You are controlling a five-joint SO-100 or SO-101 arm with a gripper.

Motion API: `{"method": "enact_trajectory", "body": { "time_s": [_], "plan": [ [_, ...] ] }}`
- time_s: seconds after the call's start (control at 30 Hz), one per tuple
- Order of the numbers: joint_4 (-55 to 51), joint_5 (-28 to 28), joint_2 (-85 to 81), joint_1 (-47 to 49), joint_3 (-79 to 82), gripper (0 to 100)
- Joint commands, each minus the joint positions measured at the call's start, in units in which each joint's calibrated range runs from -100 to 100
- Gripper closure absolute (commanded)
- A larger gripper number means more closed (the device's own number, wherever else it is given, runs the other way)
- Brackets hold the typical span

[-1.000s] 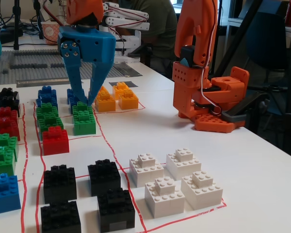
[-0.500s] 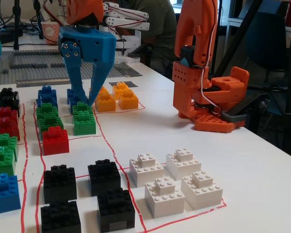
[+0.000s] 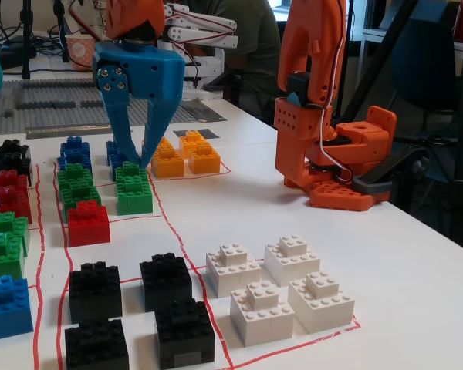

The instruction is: Grab the block and put it in the grey marker

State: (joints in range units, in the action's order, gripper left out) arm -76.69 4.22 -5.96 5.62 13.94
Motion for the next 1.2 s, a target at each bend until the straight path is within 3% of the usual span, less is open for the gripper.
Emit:
{"method": "enact_trajectory", "body": {
  "time_s": [0.0, 0.27, 0.57, 0.67, 0.8, 1.17],
  "plan": [
    [-1.52, 2.54, -6.38, 1.95, -6.09, 100],
    [-5.19, 5.08, -5.78, 7.61, -8.45, 100],
    [2.23, 7.23, -4.40, 11.52, -6.18, 99],
    [2.40, 6.01, -2.50, 11.69, -6.72, 97],
    [2.31, 4.88, -0.94, 11.35, -6.54, 82],
    [2.72, 1.42, 5.53, 6.78, -11.81, 74]
  ]
}}
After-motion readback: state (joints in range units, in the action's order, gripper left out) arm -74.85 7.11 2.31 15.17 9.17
